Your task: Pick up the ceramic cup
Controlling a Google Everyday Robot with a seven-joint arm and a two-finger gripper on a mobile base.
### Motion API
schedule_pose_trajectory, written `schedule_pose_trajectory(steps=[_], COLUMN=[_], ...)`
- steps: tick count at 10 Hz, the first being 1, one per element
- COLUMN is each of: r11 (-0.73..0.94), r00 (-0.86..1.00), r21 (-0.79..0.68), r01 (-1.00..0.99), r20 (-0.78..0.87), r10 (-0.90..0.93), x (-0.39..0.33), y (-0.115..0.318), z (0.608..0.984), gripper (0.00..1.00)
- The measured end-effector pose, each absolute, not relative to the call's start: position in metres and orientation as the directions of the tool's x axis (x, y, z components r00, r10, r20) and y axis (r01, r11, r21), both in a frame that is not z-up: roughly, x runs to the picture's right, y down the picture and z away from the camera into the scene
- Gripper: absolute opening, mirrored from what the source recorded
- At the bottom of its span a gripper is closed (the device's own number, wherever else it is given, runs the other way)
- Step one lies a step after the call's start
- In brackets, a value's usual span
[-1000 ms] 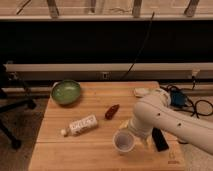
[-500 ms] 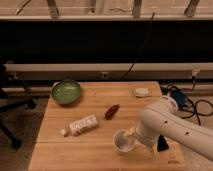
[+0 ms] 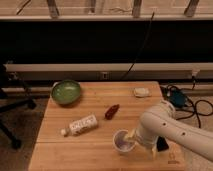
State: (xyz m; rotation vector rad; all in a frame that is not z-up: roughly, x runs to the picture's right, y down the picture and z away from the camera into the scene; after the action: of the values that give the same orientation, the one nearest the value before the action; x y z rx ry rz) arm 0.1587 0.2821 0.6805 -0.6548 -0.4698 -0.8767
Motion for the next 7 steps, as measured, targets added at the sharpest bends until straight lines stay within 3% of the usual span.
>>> schedule_pose_trajectory(steps=[5,7], r11=[0.461,0.459], r00=[0.536,0.539], r21=[-0.304,-0.308], r01=[0.834,0.833], r20=[0.647,0.637], r10=[-0.542,-0.551], x=[0.1557,0.1565], y=[0.2865,0.281], z=[0.6911,0.6916], gripper=[0.18,0.12])
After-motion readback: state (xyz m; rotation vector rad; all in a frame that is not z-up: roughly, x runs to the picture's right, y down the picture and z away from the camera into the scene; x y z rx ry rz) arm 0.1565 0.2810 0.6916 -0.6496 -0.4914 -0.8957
